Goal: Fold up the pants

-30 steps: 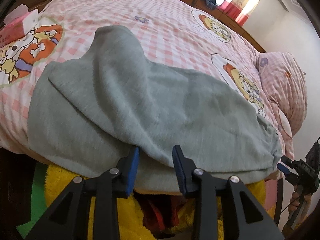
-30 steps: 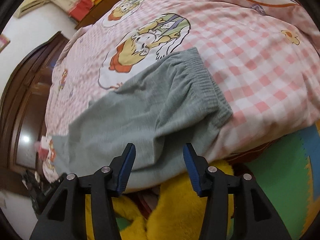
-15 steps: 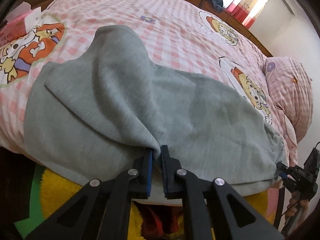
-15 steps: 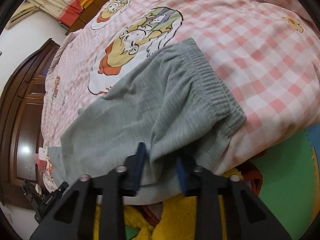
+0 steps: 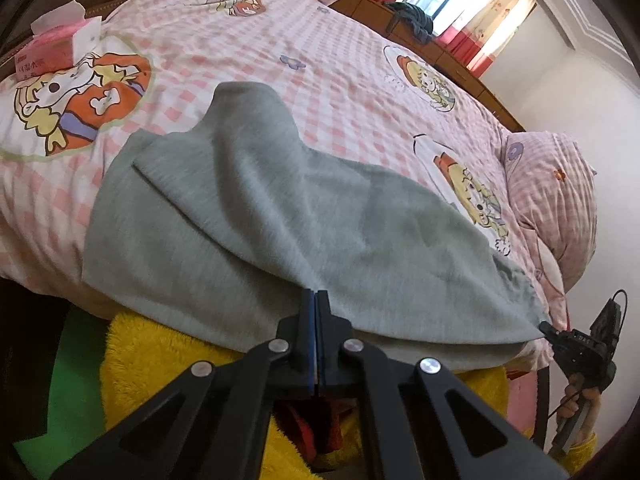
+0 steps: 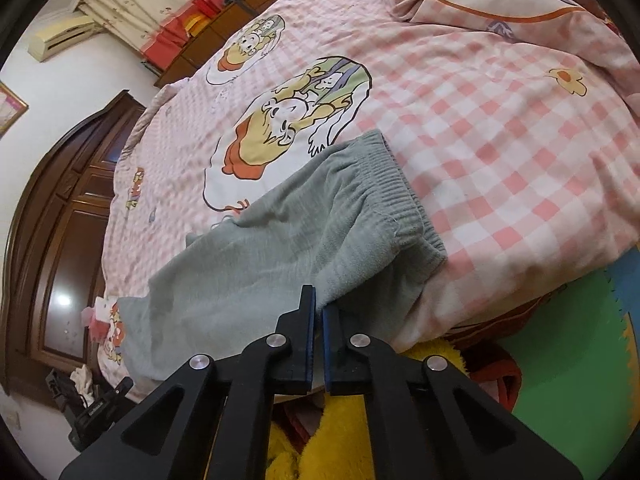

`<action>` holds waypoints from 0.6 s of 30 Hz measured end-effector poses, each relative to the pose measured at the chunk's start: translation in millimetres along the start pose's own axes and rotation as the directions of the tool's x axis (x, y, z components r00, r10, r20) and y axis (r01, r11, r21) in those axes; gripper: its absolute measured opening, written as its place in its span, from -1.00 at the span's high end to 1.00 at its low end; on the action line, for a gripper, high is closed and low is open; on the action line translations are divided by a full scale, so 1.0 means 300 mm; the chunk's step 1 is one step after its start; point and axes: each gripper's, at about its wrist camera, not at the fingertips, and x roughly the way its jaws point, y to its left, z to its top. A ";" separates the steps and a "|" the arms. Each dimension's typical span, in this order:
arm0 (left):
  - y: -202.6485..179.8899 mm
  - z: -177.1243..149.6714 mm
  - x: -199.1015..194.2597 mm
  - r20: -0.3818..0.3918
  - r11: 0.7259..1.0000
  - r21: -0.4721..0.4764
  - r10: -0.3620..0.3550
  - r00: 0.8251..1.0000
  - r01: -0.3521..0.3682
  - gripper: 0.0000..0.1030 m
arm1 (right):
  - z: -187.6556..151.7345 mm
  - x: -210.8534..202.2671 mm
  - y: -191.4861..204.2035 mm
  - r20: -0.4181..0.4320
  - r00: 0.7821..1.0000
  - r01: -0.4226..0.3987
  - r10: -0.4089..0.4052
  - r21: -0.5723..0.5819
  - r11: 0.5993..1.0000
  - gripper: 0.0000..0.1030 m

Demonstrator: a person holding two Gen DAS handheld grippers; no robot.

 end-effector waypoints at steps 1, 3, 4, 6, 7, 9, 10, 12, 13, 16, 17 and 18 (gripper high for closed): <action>0.003 -0.001 0.011 -0.012 1.000 0.000 0.008 1.000 -0.008 1.00 | -0.001 0.005 0.002 -0.003 1.000 0.004 -0.004 -0.005 1.000 0.93; 0.008 -0.002 0.038 -0.042 1.000 -0.020 0.010 0.999 -0.011 0.98 | -0.004 0.030 0.008 -0.025 0.999 0.025 -0.025 -0.013 1.000 0.92; 0.014 -0.005 0.047 -0.052 1.000 -0.027 0.001 0.999 -0.003 0.96 | -0.008 0.038 0.008 -0.033 0.999 0.028 -0.029 -0.013 1.000 0.91; 0.013 -0.006 0.074 -0.074 0.999 -0.039 -0.018 0.997 0.015 0.76 | -0.018 0.069 0.008 -0.060 0.998 0.033 -0.033 -0.008 0.999 0.77; 0.012 -0.005 0.083 -0.075 0.999 -0.046 -0.025 0.997 0.022 0.54 | -0.024 0.085 0.009 -0.073 0.997 0.029 -0.029 -0.004 1.000 0.69; 0.010 0.002 0.103 -0.063 0.997 -0.075 -0.040 0.997 0.035 0.21 | -0.037 0.111 0.011 -0.089 0.996 0.018 -0.018 -0.003 1.000 0.67; 0.009 0.002 0.107 -0.052 0.995 -0.092 -0.049 0.997 0.044 0.13 | -0.042 0.120 0.014 -0.090 0.996 0.020 -0.021 -0.008 1.000 0.67; 0.007 0.010 0.120 -0.035 0.990 -0.118 -0.082 0.996 0.078 0.08 | -0.050 0.134 0.022 -0.085 0.996 0.035 -0.037 -0.029 0.999 0.65; 0.004 0.017 0.131 -0.032 0.988 -0.126 -0.091 0.995 0.086 0.06 | -0.052 0.138 0.023 -0.084 0.996 0.039 -0.042 -0.037 0.999 0.62; -0.008 0.035 0.171 -0.036 0.989 -0.133 -0.068 0.997 0.063 0.06 | -0.058 0.159 0.018 -0.087 0.995 0.045 -0.049 -0.044 0.998 0.58; -0.011 0.038 0.184 -0.040 0.989 -0.136 -0.057 0.998 0.051 0.06 | -0.059 0.167 0.011 -0.091 0.995 0.043 -0.046 -0.036 0.998 0.58; -0.015 0.039 0.198 -0.039 0.989 -0.141 -0.039 0.998 0.033 0.06 | -0.058 0.172 0.002 -0.094 0.995 0.036 -0.039 -0.024 0.999 0.58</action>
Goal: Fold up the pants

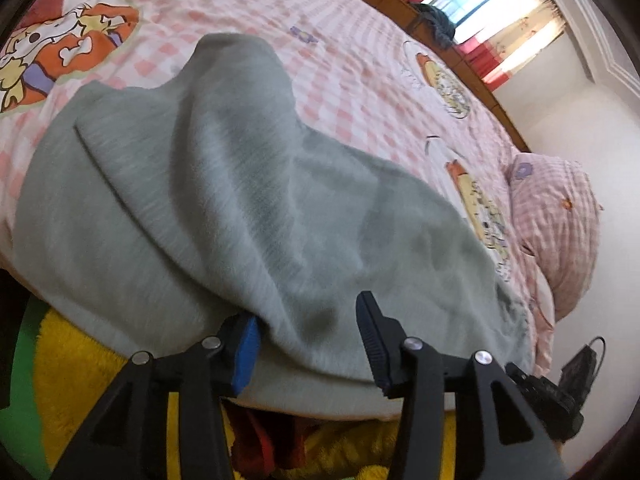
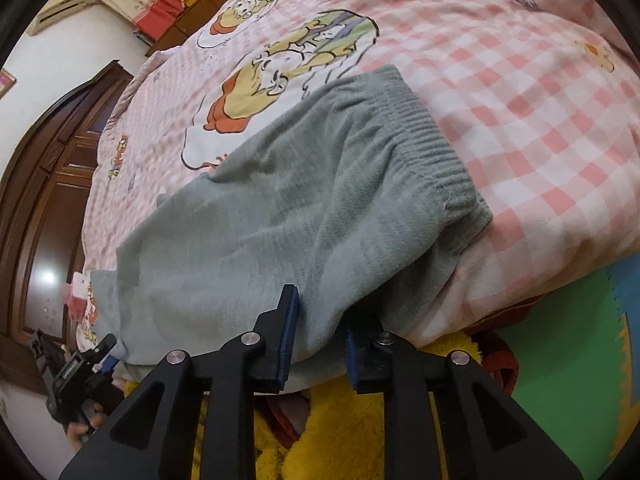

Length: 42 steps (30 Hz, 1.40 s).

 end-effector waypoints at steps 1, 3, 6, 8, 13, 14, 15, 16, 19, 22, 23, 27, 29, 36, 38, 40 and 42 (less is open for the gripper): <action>-0.002 -0.001 0.006 0.004 1.000 -0.002 0.009 1.000 -0.009 0.07 | 0.001 0.003 -0.007 -0.001 1.000 -0.008 0.008 0.010 1.000 0.58; -0.010 -0.005 0.009 0.016 1.000 0.011 0.024 1.000 -0.025 0.07 | 0.003 0.006 -0.019 -0.002 1.000 -0.027 0.027 0.029 0.999 0.58; -0.020 -0.020 -0.005 0.006 0.999 0.029 0.035 0.999 -0.036 0.06 | 0.002 0.002 -0.033 0.000 0.999 -0.046 0.046 0.048 0.998 0.58; -0.006 -0.039 -0.028 0.015 0.999 0.005 0.031 0.999 -0.031 0.06 | -0.002 -0.003 -0.033 0.007 0.999 -0.048 0.047 0.049 0.998 0.58; 0.025 -0.020 -0.008 0.029 0.998 -0.035 0.046 0.999 -0.045 0.10 | 0.000 0.002 -0.029 0.006 0.999 -0.046 0.045 0.053 0.998 0.58; 0.023 -0.014 -0.007 0.044 0.998 -0.034 0.046 0.998 -0.045 0.13 | 0.003 0.002 -0.027 0.008 0.999 -0.046 0.045 0.056 0.997 0.58; 0.016 -0.006 -0.005 0.056 0.999 -0.020 0.050 0.997 -0.049 0.42 | 0.006 -0.004 -0.024 0.012 0.999 -0.044 0.044 0.056 0.997 0.58; 0.011 -0.001 0.000 0.055 0.999 -0.006 0.053 0.997 -0.053 0.80 | 0.010 -0.008 -0.026 0.018 0.999 -0.044 0.043 0.057 0.997 0.58; 0.012 0.004 -0.017 0.053 1.000 -0.004 0.017 0.998 -0.017 0.89 | 0.024 -0.017 -0.025 0.025 0.998 -0.055 0.053 0.066 0.996 0.59; 0.014 0.001 -0.088 0.081 0.999 0.000 -0.032 0.996 0.032 0.90 | 0.039 -0.060 -0.014 0.063 0.995 -0.081 0.079 0.040 0.996 0.82; 0.010 -0.002 -0.114 0.090 0.999 0.009 -0.042 0.995 0.042 0.90 | 0.039 -0.072 -0.008 0.072 0.994 -0.082 0.080 0.029 0.996 0.84; -0.010 -0.025 -0.206 0.109 0.997 0.062 -0.046 0.993 0.039 0.90 | 0.039 -0.147 0.007 0.110 0.989 -0.096 0.096 -0.007 0.995 0.92; -0.015 -0.041 -0.215 0.095 0.996 0.090 -0.019 0.995 0.011 0.90 | 0.032 -0.167 0.004 0.117 0.989 -0.091 0.092 -0.015 0.996 0.92; 0.023 -0.097 -0.103 -0.018 0.992 0.106 0.065 0.998 -0.063 0.89 | -0.009 -0.129 -0.033 0.067 0.997 -0.026 0.027 -0.013 1.000 0.92; 0.035 -0.100 -0.065 -0.043 0.990 0.112 0.093 0.995 -0.088 0.87 | -0.009 -0.093 -0.049 0.045 0.999 0.006 -0.006 -0.005 1.000 0.92; 0.053 -0.104 -0.050 -0.065 0.991 0.093 0.104 0.992 -0.098 0.81 | -0.004 -0.048 -0.066 0.007 0.998 0.059 -0.059 0.007 0.998 0.85; 0.067 -0.105 -0.063 -0.066 0.993 0.079 0.094 0.993 -0.089 0.75 | -0.009 -0.030 -0.071 -0.008 0.998 0.069 -0.069 0.011 0.998 0.84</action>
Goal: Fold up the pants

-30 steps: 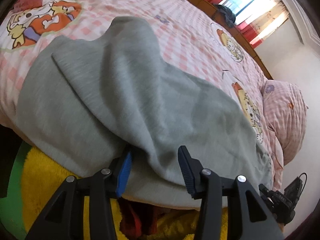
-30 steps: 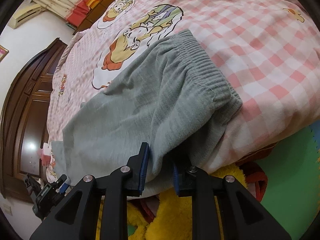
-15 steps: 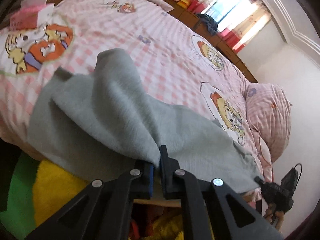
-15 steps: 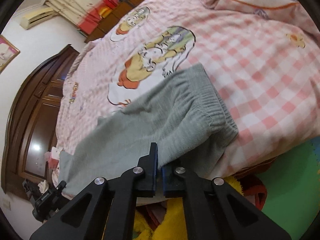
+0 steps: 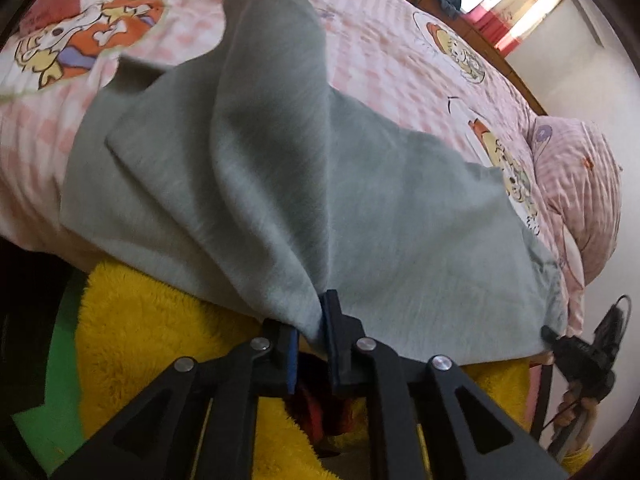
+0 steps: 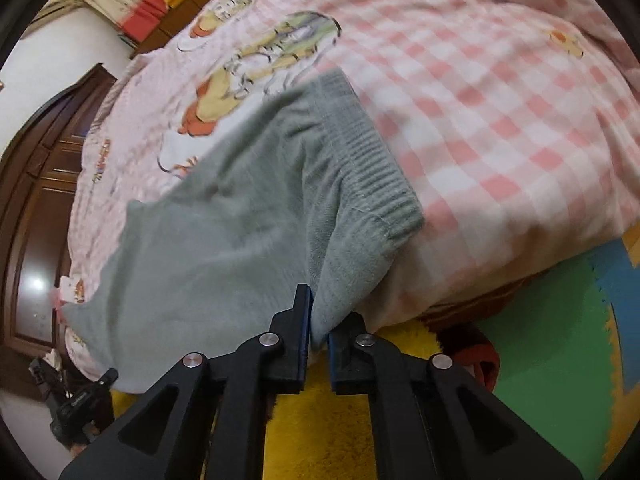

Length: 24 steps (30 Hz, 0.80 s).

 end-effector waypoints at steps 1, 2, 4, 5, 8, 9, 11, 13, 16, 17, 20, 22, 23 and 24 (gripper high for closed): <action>0.009 -0.001 -0.018 0.007 1.000 0.002 0.003 1.000 -0.003 0.65 | -0.002 -0.004 0.005 -0.001 1.000 0.009 -0.009 -0.009 1.000 0.83; 0.020 -0.003 -0.042 0.020 1.000 0.005 0.012 1.000 -0.012 0.60 | -0.006 -0.016 0.012 0.001 1.000 0.023 -0.023 -0.025 0.999 0.82; 0.047 -0.006 -0.097 0.059 0.999 0.008 0.032 0.998 -0.032 0.38 | -0.013 -0.046 0.036 0.023 0.997 0.077 -0.075 -0.067 0.995 0.64; 0.063 -0.009 -0.126 0.081 0.999 0.010 0.043 0.996 -0.044 0.37 | -0.018 -0.064 0.050 0.041 0.994 0.109 -0.106 -0.091 0.990 0.59; 0.115 -0.005 -0.200 0.154 0.994 0.001 0.109 0.982 -0.110 0.35 | -0.035 -0.135 0.111 0.119 0.968 0.238 -0.220 -0.173 0.956 0.49; 0.134 0.001 -0.214 0.175 0.992 -0.004 0.127 0.976 -0.128 0.35 | -0.040 -0.158 0.136 0.142 0.962 0.258 -0.232 -0.197 0.946 0.49; 0.167 0.019 -0.222 0.198 0.988 -0.025 0.157 0.967 -0.155 0.35 | -0.046 -0.185 0.183 0.159 0.963 0.250 -0.217 -0.226 0.942 0.47; 0.197 0.044 -0.217 0.211 0.988 -0.057 0.155 0.965 -0.146 0.35 | -0.052 -0.190 0.226 0.155 0.970 0.224 -0.189 -0.252 0.941 0.43; 0.222 0.083 -0.194 0.219 0.989 -0.073 0.141 0.965 -0.128 0.35 | -0.071 -0.143 0.319 0.116 0.983 0.171 -0.140 -0.324 0.931 0.39; 0.220 0.099 -0.180 0.223 0.989 -0.068 0.140 0.965 -0.128 0.35 | -0.075 -0.123 0.344 0.108 0.984 0.168 -0.139 -0.336 0.927 0.39; 0.214 0.136 -0.148 0.231 0.988 -0.043 0.152 0.961 -0.146 0.35 | -0.100 -0.041 0.417 0.062 0.990 0.143 -0.129 -0.371 0.918 0.39; 0.205 0.160 -0.127 0.237 0.987 -0.022 0.157 0.959 -0.156 0.35 | -0.115 0.022 0.455 0.023 0.993 0.117 -0.118 -0.388 0.914 0.39; 0.203 0.170 -0.120 0.238 0.987 -0.012 0.156 0.959 -0.158 0.35 | -0.122 0.054 0.471 0.006 0.993 0.113 -0.120 -0.396 0.911 0.39; 0.201 0.181 -0.113 0.238 0.987 0.002 0.153 0.959 -0.158 0.35 | -0.131 0.080 0.483 -0.006 0.992 0.114 -0.127 -0.405 0.907 0.39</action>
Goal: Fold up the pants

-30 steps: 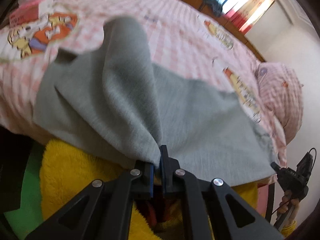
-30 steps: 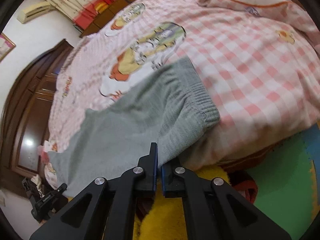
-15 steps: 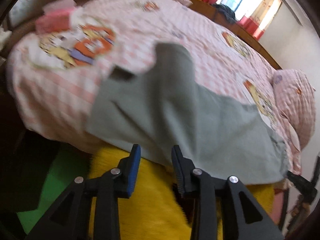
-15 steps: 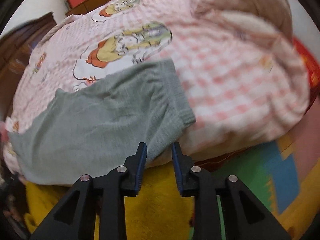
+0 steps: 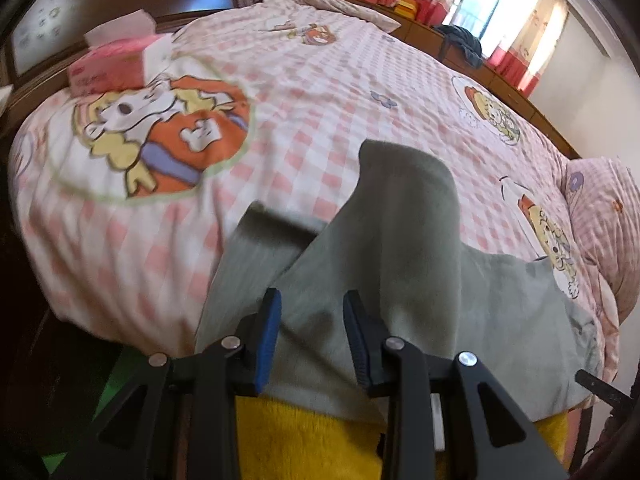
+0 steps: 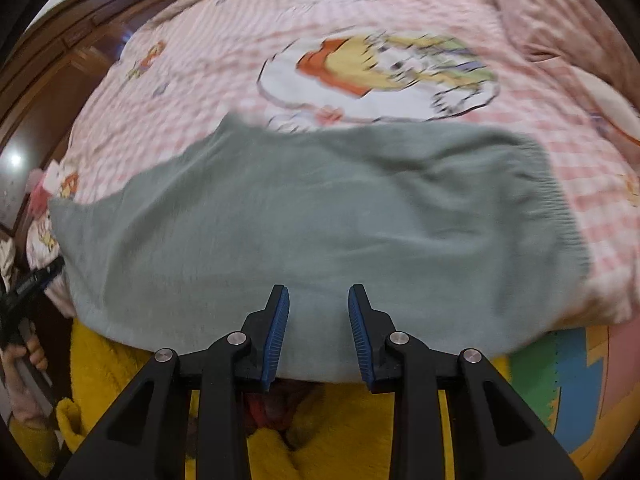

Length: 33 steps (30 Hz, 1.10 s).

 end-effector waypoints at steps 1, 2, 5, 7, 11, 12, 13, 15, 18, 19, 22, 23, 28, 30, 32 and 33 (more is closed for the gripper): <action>-0.003 0.009 0.009 0.001 1.000 0.016 -0.004 1.000 0.004 0.34 | 0.001 0.023 0.011 -0.014 1.000 0.003 -0.003 -0.007 1.000 0.39; -0.007 0.016 0.016 0.001 1.000 0.031 -0.006 1.000 0.006 0.34 | 0.000 0.046 0.021 -0.028 1.000 0.005 -0.006 -0.012 1.000 0.39; -0.026 0.044 0.045 -0.001 0.996 0.089 -0.021 1.000 0.021 0.28 | -0.008 0.110 0.027 -0.061 0.998 0.023 -0.024 -0.010 1.000 0.36; -0.034 0.059 0.066 -0.011 0.993 0.113 -0.030 0.999 0.031 0.19 | -0.016 0.122 0.014 -0.051 0.999 0.003 -0.003 0.015 1.000 0.29; -0.042 0.079 0.112 -0.033 0.989 0.138 -0.046 0.998 0.050 0.13 | -0.025 0.124 -0.014 -0.036 0.997 -0.059 0.061 0.061 0.996 0.14; -0.042 0.083 0.122 -0.038 0.989 0.137 -0.053 0.998 0.058 0.12 | -0.027 0.122 -0.015 -0.032 0.997 -0.064 0.066 0.063 0.996 0.12; -0.040 0.088 0.130 -0.043 0.989 0.129 -0.064 0.997 0.069 0.11 | -0.028 0.124 -0.015 -0.027 0.997 -0.068 0.069 0.061 0.996 0.08; -0.032 0.095 0.133 -0.040 0.989 0.107 -0.095 0.995 0.099 0.10 | -0.027 0.124 -0.004 -0.023 0.997 -0.071 0.072 0.049 0.996 -0.01; -0.018 0.098 0.129 -0.042 0.987 0.073 -0.144 0.989 0.146 0.10 | -0.029 0.128 0.023 -0.015 0.998 -0.062 0.063 0.018 0.998 -0.18; -0.019 0.096 0.127 -0.045 0.985 0.075 -0.154 0.987 0.157 0.11 | -0.029 0.129 0.032 -0.014 0.998 -0.058 0.058 0.010 0.998 -0.25; -0.034 0.089 0.124 -0.050 0.982 0.112 -0.145 0.988 0.150 0.59 | -0.036 0.131 0.053 -0.011 0.999 -0.042 0.042 -0.014 0.999 -0.42; -0.039 0.087 0.126 -0.059 0.981 0.119 -0.148 0.987 0.155 0.74 | -0.034 0.134 0.059 -0.011 0.999 -0.038 0.037 -0.018 0.999 -0.44; -0.047 0.074 0.033 -0.038 0.979 0.108 -0.172 0.984 0.175 0.91 | -0.033 0.137 0.072 -0.018 0.999 -0.032 0.032 -0.031 0.999 -0.54; -0.024 0.065 -0.048 0.015 0.986 0.101 -0.135 0.991 0.133 0.91 | -0.029 0.135 0.064 -0.017 0.999 -0.047 0.047 -0.022 0.999 -0.54; 0.013 0.054 -0.103 0.053 0.993 0.086 -0.080 0.995 0.075 0.91 | -0.029 0.133 0.056 -0.014 0.998 -0.059 0.059 -0.010 0.998 -0.54; 0.033 0.046 -0.115 0.061 0.996 0.080 -0.047 0.997 0.042 0.91 | -0.030 0.132 0.052 -0.011 0.998 -0.064 0.064 -0.002 0.998 -0.54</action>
